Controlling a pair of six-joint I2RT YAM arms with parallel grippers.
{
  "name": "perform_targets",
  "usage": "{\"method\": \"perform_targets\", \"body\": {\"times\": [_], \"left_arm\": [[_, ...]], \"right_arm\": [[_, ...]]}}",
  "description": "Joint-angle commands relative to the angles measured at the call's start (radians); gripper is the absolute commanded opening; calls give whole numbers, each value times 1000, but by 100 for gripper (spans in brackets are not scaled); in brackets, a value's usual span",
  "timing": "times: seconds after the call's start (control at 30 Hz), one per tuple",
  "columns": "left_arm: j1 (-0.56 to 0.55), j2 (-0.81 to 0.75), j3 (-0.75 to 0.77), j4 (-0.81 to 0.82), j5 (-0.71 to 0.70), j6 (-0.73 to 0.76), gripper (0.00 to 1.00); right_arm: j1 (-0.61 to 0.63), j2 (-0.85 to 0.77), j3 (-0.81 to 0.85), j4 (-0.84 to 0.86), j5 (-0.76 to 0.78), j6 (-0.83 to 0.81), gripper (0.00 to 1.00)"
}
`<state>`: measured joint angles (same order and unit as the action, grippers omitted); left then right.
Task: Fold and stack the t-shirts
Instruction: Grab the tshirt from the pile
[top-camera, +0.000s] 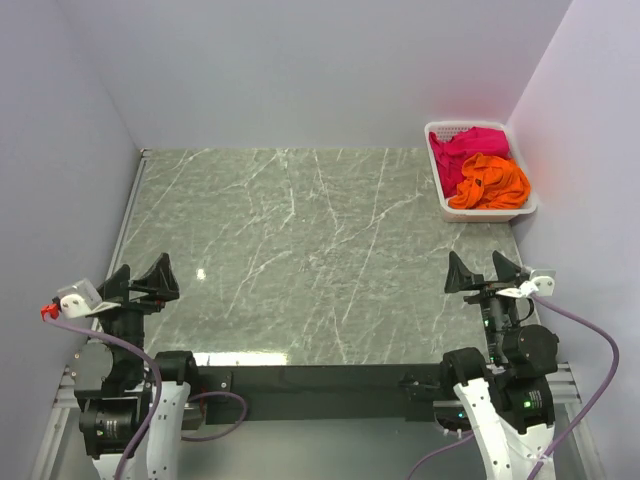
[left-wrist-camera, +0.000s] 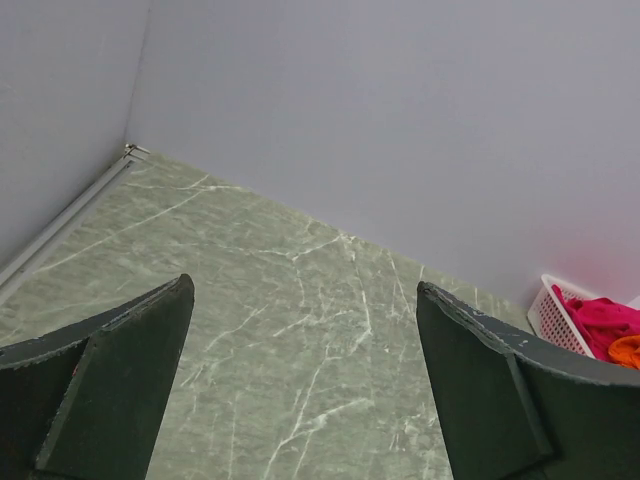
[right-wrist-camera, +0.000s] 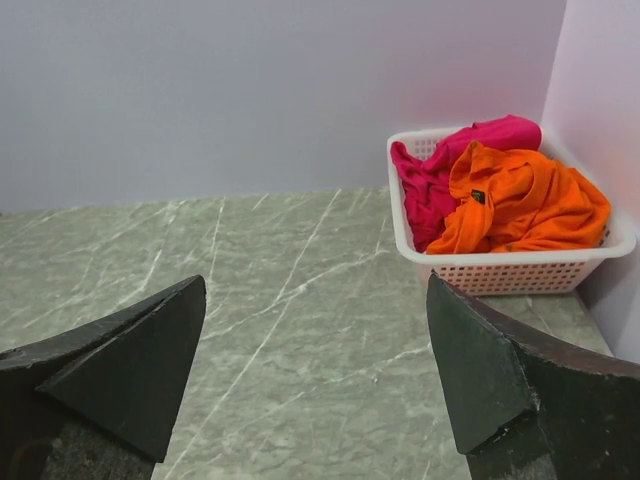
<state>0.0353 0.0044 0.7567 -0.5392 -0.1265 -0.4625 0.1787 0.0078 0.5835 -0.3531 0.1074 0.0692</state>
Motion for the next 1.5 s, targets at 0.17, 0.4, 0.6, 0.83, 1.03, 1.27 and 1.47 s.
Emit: {"method": "perform_targets", "body": {"times": [0.17, 0.4, 0.6, 0.83, 1.03, 1.27, 1.47], "left_arm": [[5, -71, -26, 51, 4, -15, 99], [5, 55, -118, 151, -28, -70, 100], [2, 118, -204, 214, -35, -73, 99], [-9, 135, -272, 289, -12, -19, 100], [-28, 92, -289, 311, -2, -8, 100], [-84, 65, -293, 320, -1, -4, 98], [-95, 57, -293, 318, 4, -5, 97]], "right_arm": [[-1, -100, 22, 8, 103, 70, 97], [-2, 348, 165, -7, 149, 227, 98], [-2, 769, 442, -96, 199, 277, 98], [-47, 1191, 791, -245, 344, 331, 100], [-206, 1483, 1009, -276, 281, 357, 93], [-324, 1647, 1014, -178, 180, 400, 75], [-372, 1750, 948, -90, 118, 397, 73]]}}
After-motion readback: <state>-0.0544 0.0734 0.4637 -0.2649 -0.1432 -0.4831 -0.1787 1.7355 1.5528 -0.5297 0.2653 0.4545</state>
